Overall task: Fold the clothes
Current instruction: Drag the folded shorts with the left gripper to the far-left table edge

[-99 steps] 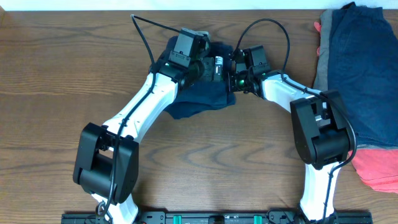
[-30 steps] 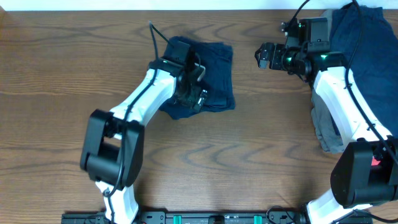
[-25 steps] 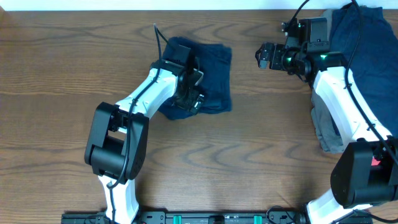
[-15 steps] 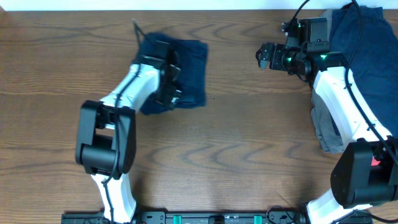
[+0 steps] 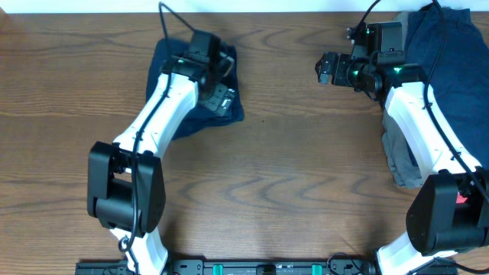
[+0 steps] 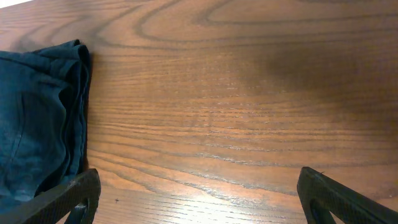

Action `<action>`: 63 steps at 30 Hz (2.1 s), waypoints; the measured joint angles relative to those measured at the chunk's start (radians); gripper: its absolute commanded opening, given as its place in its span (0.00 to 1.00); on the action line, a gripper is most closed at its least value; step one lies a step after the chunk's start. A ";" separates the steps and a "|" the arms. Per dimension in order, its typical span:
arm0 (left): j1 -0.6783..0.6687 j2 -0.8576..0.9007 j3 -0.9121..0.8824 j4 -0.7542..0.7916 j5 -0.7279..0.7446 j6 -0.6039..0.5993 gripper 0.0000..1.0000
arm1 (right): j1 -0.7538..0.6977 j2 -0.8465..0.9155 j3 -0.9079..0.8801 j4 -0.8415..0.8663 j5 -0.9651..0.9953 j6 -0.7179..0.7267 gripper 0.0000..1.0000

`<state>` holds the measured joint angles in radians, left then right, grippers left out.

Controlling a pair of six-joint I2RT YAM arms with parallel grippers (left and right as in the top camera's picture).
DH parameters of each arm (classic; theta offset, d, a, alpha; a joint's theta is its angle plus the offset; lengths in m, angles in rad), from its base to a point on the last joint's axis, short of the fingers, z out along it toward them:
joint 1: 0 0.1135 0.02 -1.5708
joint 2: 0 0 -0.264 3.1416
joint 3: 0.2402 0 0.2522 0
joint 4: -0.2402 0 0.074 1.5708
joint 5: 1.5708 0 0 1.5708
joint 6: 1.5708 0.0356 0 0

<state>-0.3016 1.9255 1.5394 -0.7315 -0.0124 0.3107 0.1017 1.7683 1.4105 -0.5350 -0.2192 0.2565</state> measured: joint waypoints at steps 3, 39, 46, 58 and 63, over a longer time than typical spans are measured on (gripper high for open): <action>-0.019 0.010 0.004 -0.025 0.014 0.000 0.98 | 0.000 0.000 0.000 0.000 0.000 0.000 0.99; 0.198 0.240 0.002 0.182 0.002 0.116 0.98 | 0.000 0.010 -0.001 -0.015 0.008 0.000 0.99; 0.248 0.260 0.008 0.294 -0.003 0.077 0.98 | 0.003 0.079 -0.001 0.002 0.010 0.000 0.99; 0.263 0.271 0.008 0.362 -0.010 0.064 0.98 | 0.011 0.118 -0.007 0.038 0.011 0.000 0.99; 0.279 0.271 0.008 0.359 -0.009 0.077 0.98 | 0.011 0.118 -0.007 0.037 0.011 0.000 0.99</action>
<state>-0.0227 2.1967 1.5471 -0.3725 -0.0212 0.3878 0.1123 1.8862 1.4033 -0.4976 -0.2085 0.2565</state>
